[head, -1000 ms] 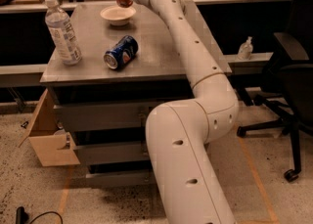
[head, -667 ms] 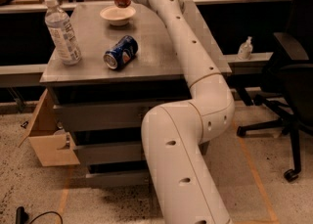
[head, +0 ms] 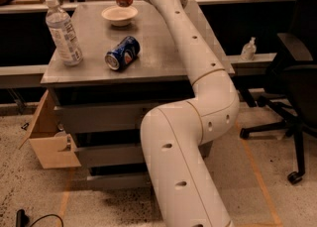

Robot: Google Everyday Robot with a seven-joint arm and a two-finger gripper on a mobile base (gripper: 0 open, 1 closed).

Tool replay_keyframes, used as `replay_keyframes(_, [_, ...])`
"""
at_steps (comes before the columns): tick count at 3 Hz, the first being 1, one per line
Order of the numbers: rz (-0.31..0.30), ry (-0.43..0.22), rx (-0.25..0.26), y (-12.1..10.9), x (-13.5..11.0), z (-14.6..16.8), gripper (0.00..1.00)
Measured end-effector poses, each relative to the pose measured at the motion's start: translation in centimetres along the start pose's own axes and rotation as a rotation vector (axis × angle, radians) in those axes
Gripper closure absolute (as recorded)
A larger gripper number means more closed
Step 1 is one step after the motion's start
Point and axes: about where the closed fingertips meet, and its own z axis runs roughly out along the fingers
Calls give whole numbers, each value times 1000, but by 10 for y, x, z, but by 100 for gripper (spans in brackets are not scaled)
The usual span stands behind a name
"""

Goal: Place coke can into paper bowl

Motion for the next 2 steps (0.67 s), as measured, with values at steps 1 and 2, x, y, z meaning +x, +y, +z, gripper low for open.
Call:
replay_keyframes(1, [-13, 7, -2, 7, -1, 4, 35])
replay_keyframes(2, [-4, 17, 2, 7, 3, 7, 11])
